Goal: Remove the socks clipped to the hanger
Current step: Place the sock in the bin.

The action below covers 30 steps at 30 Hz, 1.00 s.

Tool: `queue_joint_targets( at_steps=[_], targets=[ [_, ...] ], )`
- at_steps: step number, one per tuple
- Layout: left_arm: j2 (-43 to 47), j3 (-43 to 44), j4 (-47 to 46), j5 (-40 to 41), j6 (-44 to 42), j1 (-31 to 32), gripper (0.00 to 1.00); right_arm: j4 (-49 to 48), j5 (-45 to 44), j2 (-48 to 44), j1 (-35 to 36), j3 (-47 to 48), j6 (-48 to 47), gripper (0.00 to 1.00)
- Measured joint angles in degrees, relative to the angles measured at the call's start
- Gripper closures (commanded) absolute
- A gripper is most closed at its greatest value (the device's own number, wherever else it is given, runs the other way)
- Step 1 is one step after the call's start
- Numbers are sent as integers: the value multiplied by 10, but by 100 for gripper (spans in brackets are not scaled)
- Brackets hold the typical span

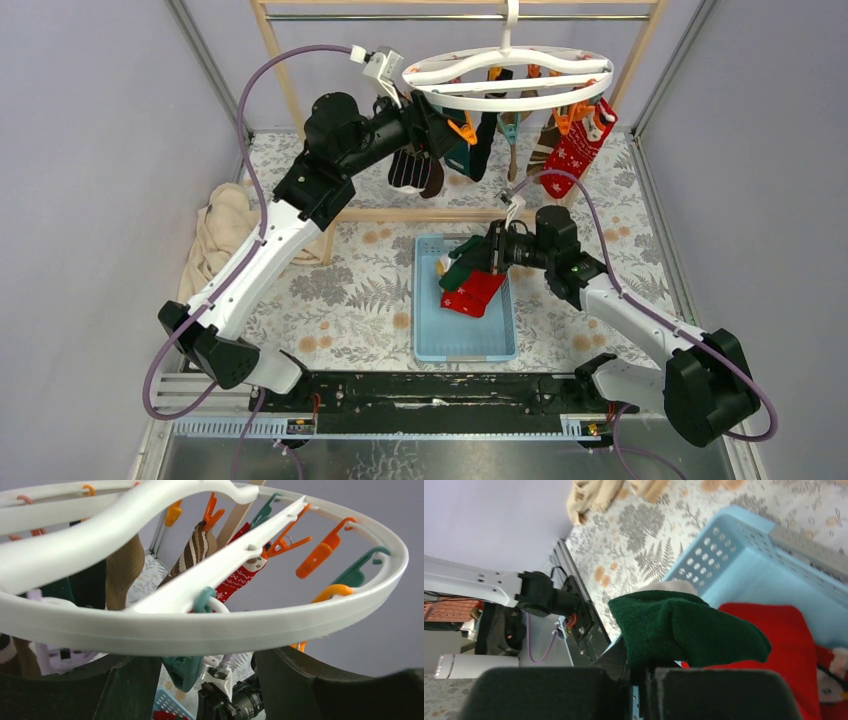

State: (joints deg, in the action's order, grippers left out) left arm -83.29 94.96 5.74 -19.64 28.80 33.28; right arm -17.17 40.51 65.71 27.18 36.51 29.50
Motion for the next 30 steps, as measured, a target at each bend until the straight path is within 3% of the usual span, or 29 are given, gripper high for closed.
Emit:
queue_joint_targets(
  at_steps=[2, 5, 9, 10, 12, 21, 30],
  targets=[
    [3, -7, 1, 0, 0, 2, 27, 33, -22, 4, 10, -1, -16, 100],
    [9, -15, 3, 0, 0, 6, 24, 79, -64, 17, 27, -1, -38, 90],
    [19, -25, 4, -1, -2, 11, 21, 146, -134, 44, 43, 0, -61, 61],
    [23, -29, 4, -1, -3, 12, 21, 161, -150, 49, 43, 0, -65, 47],
    [29, -35, 5, -1, -3, 15, 19, 185, -176, 56, 44, 0, -70, 33],
    [52, -69, 17, -5, -14, 17, 2, 216, -210, 56, 45, 39, -90, 26],
    [71, -79, 25, -5, -24, 17, 1, 201, -189, 56, 45, 113, -102, 16]
  ],
)
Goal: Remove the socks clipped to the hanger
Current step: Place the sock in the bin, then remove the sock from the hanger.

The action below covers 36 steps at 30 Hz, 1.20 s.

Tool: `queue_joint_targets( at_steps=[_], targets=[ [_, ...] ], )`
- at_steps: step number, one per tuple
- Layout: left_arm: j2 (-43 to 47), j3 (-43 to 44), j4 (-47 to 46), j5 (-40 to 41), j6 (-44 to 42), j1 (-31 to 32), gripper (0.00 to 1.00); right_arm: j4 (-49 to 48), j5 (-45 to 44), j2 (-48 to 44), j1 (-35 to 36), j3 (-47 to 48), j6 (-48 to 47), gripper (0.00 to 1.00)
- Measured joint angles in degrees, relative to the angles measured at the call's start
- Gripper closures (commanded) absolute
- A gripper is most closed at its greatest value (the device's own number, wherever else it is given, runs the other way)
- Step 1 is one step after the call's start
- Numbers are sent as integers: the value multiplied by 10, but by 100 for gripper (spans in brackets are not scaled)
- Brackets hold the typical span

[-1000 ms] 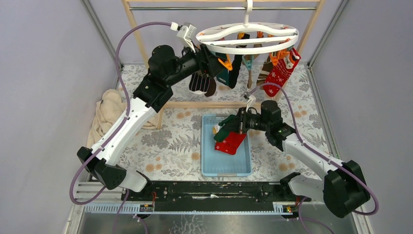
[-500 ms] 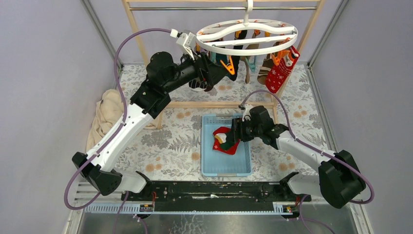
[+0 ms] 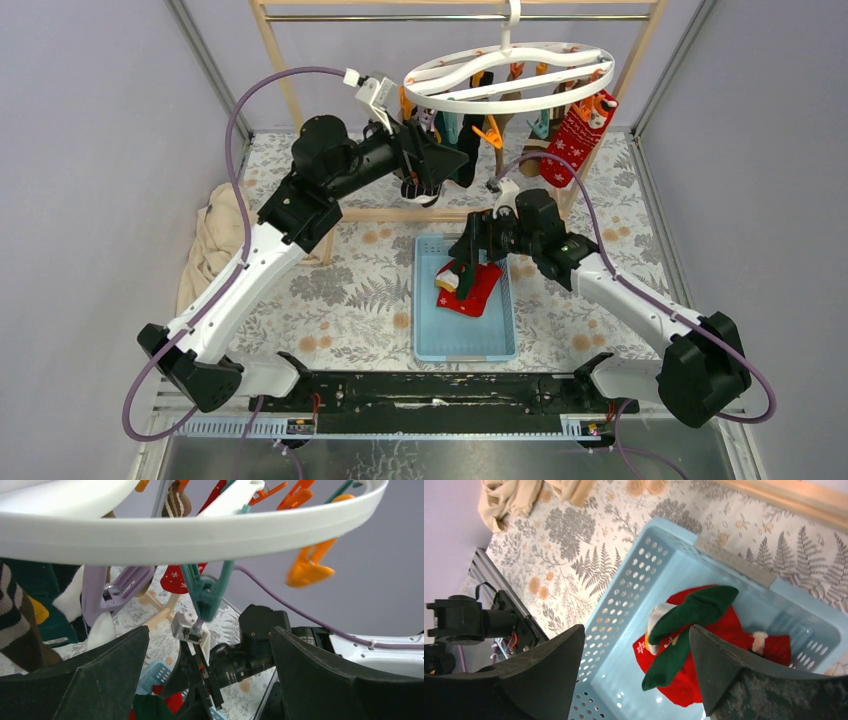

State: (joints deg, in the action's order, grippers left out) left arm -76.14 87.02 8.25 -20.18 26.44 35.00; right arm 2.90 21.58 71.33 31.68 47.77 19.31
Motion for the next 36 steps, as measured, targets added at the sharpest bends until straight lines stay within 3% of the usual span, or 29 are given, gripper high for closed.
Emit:
queue_joint_targets(
  at_steps=[4, 16, 22, 28, 36],
  targets=[
    [23, -20, 7, 0, 0, 0, 1, -3, 5, 0, 0, 23, -6, 12],
    [89, -73, 25, 5, 0, 0, 1, -8, -22, -28, 0, 39, -26, 12],
    [128, -104, 26, 22, 0, 2, 1, -103, -26, -30, 1, 38, -1, 12],
    [186, -139, 32, 93, 0, 2, 1, -218, -51, -24, 14, 33, 26, 12],
    [194, -139, 79, 207, 7, 2, 1, -363, -73, 38, 26, 26, 65, 12]
  ],
)
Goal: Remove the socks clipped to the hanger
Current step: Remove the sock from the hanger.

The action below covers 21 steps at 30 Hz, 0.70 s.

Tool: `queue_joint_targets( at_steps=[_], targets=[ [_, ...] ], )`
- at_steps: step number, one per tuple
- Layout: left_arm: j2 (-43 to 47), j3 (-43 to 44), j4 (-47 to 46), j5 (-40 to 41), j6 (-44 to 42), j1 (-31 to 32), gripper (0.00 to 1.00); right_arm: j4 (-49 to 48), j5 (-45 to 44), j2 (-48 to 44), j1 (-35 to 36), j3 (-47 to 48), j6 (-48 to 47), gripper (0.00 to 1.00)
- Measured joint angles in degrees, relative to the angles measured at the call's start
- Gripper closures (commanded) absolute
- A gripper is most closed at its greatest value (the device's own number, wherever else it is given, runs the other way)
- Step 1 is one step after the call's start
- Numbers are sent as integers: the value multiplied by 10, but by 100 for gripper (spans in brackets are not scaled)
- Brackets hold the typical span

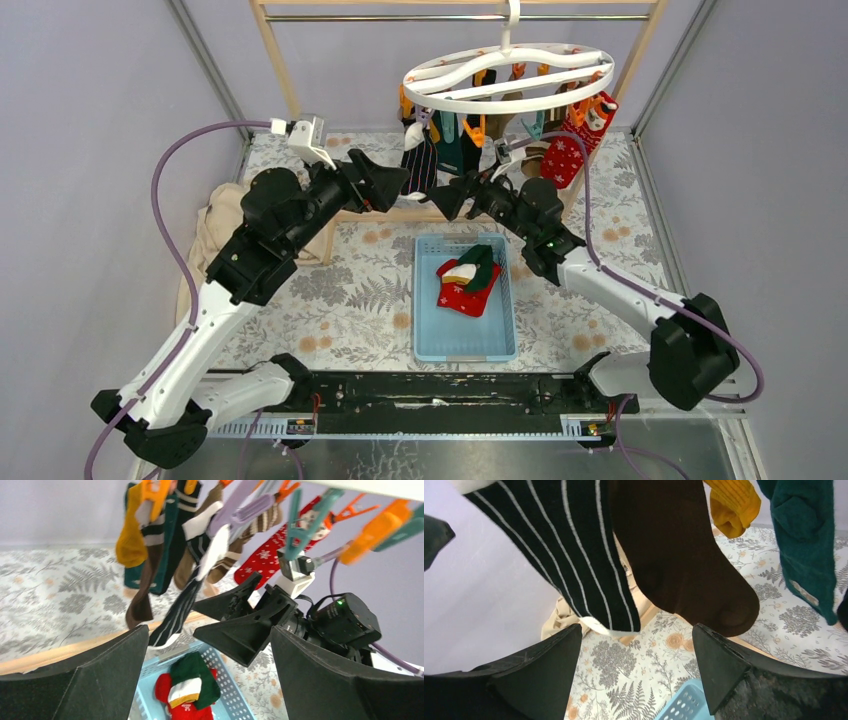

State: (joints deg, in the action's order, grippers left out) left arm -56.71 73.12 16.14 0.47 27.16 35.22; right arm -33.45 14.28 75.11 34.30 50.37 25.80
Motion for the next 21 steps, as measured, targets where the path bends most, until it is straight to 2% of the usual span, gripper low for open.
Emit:
queue_joint_targets(
  at_steps=[6, 16, 18, 21],
  targets=[
    [-1, 0, 30, 45, 8, 0, 1, -77, -12, 63, 2, 0, 35, 12],
    [-10, 0, 40, 49, 12, 0, 1, -171, 13, 130, 3, 10, 79, 12],
    [-12, 0, 42, 49, 12, 0, 1, -184, 19, 134, 3, 14, 87, 20],
    [-15, 0, 42, 47, 12, 0, 1, -195, 28, 134, 3, 23, 93, 44]
  ],
)
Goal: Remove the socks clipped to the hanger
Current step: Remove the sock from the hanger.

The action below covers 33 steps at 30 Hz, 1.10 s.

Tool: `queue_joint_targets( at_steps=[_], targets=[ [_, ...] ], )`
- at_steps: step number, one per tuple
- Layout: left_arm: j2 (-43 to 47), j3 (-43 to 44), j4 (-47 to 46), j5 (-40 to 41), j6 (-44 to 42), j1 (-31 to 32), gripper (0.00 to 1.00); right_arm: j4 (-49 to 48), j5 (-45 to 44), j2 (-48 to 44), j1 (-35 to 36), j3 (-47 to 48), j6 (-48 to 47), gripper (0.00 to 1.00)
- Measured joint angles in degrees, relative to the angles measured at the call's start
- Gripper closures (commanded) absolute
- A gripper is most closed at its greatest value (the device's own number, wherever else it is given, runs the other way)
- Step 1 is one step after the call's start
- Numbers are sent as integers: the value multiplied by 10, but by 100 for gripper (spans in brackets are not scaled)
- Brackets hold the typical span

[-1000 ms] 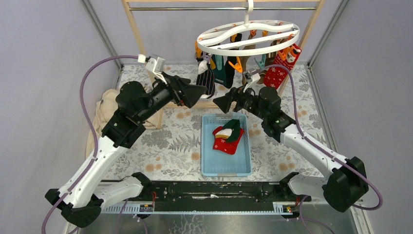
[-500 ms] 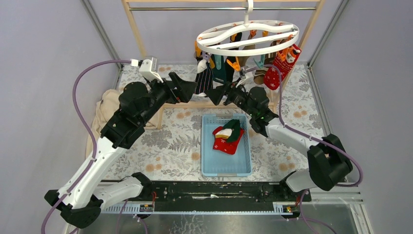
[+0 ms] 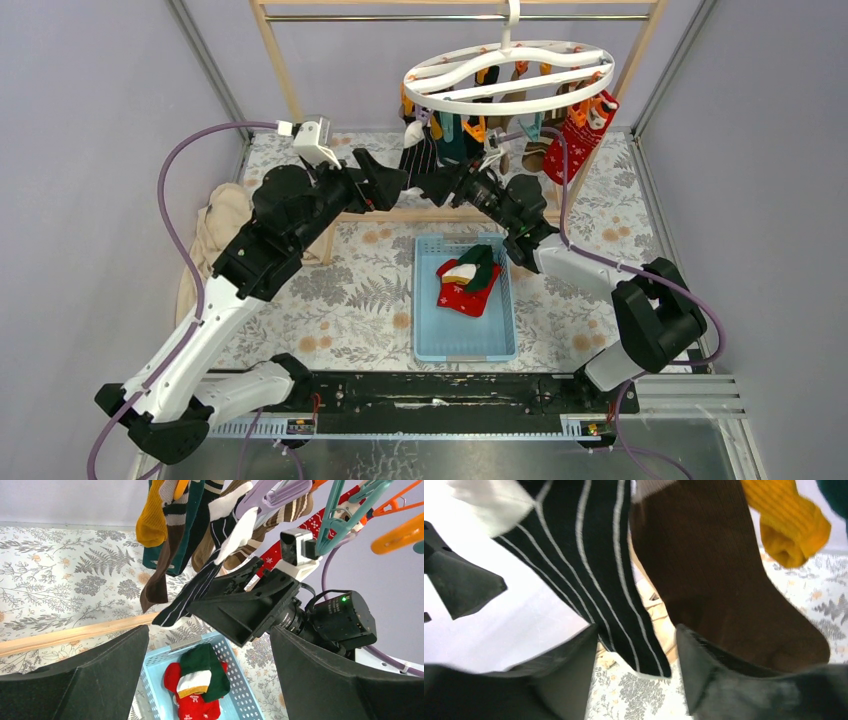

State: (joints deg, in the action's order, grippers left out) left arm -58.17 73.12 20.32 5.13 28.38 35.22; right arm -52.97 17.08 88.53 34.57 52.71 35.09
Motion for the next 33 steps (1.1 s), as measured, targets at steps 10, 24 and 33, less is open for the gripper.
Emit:
queue_joint_targets(
  at_steps=[10, 24, 33],
  targets=[
    [-14, 4, -2, -25, 0, 0, 1, 12, 29, -2, -1, 27, 12, 98],
    [-78, 107, -52, -37, -34, 0, 1, 76, 38, -48, -1, 27, 1, 100],
    [-87, 87, -109, -19, -77, 0, 1, 118, 67, -72, -1, 27, -4, 100]
  ],
)
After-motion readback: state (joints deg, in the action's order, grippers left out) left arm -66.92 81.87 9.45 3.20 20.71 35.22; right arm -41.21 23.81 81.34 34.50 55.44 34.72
